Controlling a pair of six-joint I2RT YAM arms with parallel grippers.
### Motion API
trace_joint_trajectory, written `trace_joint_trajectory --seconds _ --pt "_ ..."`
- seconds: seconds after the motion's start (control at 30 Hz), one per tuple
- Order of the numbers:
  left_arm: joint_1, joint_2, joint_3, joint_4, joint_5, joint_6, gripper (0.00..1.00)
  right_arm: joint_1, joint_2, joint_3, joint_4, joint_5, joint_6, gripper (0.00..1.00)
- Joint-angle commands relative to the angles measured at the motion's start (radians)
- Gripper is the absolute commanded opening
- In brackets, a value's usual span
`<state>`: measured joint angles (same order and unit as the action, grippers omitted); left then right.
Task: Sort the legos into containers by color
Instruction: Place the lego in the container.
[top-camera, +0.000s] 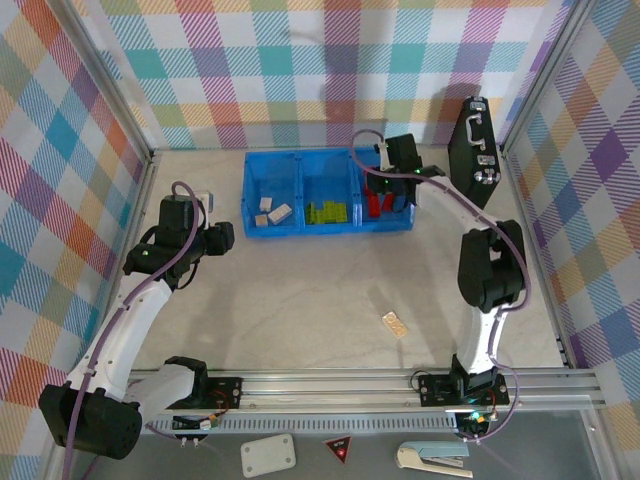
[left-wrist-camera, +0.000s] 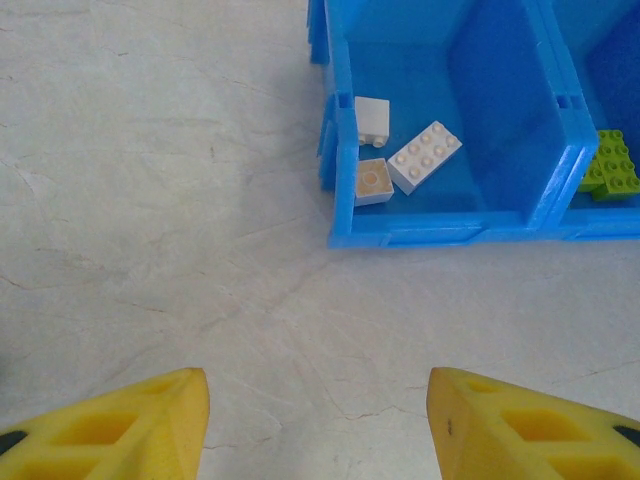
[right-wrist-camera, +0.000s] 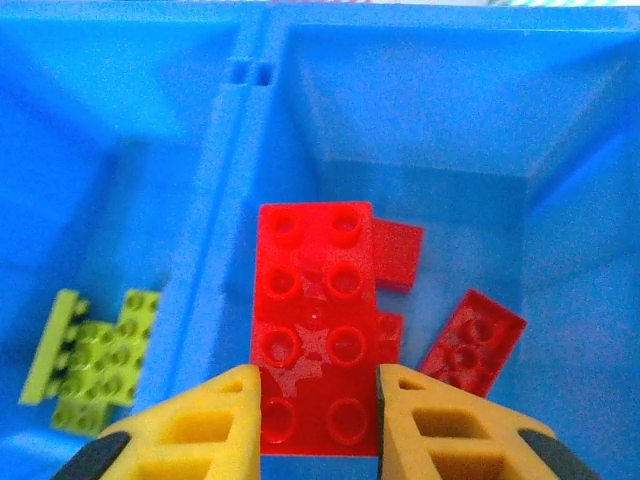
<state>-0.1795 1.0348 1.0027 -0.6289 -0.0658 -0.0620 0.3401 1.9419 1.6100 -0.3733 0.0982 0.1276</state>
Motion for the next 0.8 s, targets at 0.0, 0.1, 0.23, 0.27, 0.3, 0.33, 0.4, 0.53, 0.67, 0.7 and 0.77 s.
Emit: trace_joint_trajectory --seconds 0.0,0.1,0.23,0.27,0.3,0.33,0.4,0.53,0.67,0.7,0.77 --pt "0.017 -0.012 0.003 -0.015 -0.013 0.011 0.6 -0.007 0.064 0.093 -0.094 0.138 0.035 0.0" --pt "0.018 -0.012 0.003 -0.017 -0.014 0.011 0.6 -0.009 0.123 0.151 -0.105 0.194 0.032 0.0" --pt "0.018 -0.014 0.003 -0.017 -0.015 0.011 0.6 -0.012 0.188 0.204 -0.094 0.229 0.029 0.0" --pt "0.018 -0.013 0.003 -0.017 -0.015 0.011 0.6 -0.014 0.206 0.219 -0.091 0.234 0.028 0.0" --pt "0.018 -0.013 0.003 -0.017 -0.014 0.011 0.6 -0.015 0.221 0.233 -0.09 0.236 0.026 0.0" --pt "0.018 -0.013 0.002 -0.017 -0.014 0.011 0.6 -0.017 0.237 0.248 -0.091 0.237 0.027 0.0" --pt "0.018 -0.012 0.002 -0.017 -0.014 0.011 0.6 -0.019 0.266 0.27 -0.083 0.238 0.028 0.0" --pt "0.018 -0.011 0.002 -0.017 -0.017 0.011 0.6 -0.022 0.312 0.296 -0.061 0.252 0.035 0.03" --pt "0.018 -0.012 0.001 -0.017 -0.017 0.011 0.6 -0.023 0.339 0.298 -0.05 0.278 0.043 0.08" --pt "0.018 -0.012 0.001 -0.017 -0.016 0.011 0.6 -0.024 0.342 0.297 -0.049 0.289 0.046 0.1" --pt "0.018 -0.013 0.001 -0.018 -0.02 0.011 0.6 -0.026 0.347 0.291 -0.045 0.3 0.053 0.14"
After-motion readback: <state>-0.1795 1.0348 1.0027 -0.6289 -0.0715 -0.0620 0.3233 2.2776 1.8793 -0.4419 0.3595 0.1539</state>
